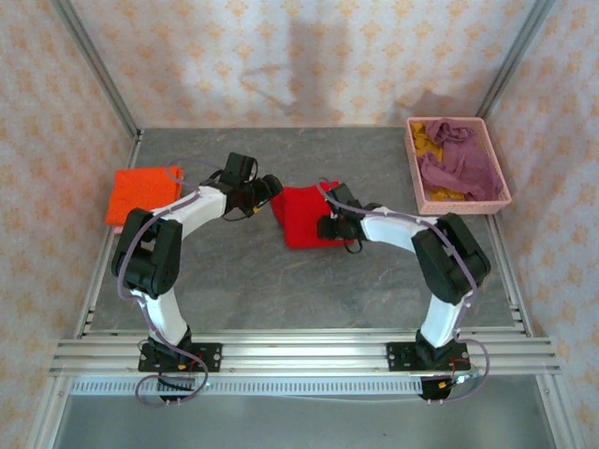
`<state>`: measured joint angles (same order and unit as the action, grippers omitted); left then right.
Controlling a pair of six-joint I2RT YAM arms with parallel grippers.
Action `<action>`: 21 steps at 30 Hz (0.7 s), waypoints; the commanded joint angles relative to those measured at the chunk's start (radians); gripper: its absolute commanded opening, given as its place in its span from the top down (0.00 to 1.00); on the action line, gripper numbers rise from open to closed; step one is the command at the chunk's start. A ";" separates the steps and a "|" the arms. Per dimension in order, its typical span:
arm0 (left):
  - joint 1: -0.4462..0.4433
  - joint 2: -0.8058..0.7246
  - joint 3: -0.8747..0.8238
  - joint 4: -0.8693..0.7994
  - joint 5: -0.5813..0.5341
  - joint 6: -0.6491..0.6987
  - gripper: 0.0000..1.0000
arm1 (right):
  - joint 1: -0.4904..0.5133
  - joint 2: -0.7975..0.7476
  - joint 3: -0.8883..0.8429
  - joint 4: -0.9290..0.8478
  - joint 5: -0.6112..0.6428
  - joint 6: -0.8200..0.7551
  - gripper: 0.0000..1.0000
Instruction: Fold and stack the t-shirts
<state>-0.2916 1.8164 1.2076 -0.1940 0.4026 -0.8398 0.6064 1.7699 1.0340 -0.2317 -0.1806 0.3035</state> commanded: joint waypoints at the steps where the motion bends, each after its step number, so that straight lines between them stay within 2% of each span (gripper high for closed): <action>1: -0.022 0.034 0.038 -0.014 -0.026 0.021 0.21 | 0.072 -0.083 -0.043 -0.049 0.095 0.186 0.51; 3: -0.035 0.047 0.046 -0.016 -0.027 0.025 0.22 | 0.096 -0.137 -0.065 -0.030 0.096 0.216 0.47; 5: -0.052 0.063 0.060 -0.026 -0.031 0.034 0.24 | 0.088 -0.207 -0.100 0.019 0.092 0.241 0.37; 10: -0.090 0.109 0.085 -0.047 -0.045 0.042 0.30 | -0.008 -0.278 -0.118 0.069 0.057 0.255 0.24; 15: -0.101 0.184 0.132 -0.078 -0.066 0.057 0.31 | -0.114 -0.227 -0.083 0.078 0.005 0.248 0.23; 21: -0.101 0.184 0.146 -0.135 -0.153 0.085 0.22 | -0.171 -0.127 -0.027 0.096 -0.059 0.224 0.22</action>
<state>-0.3939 2.0003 1.3399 -0.2462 0.3351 -0.7872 0.4496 1.6066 0.9688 -0.1600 -0.2005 0.5381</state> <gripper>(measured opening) 0.774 0.775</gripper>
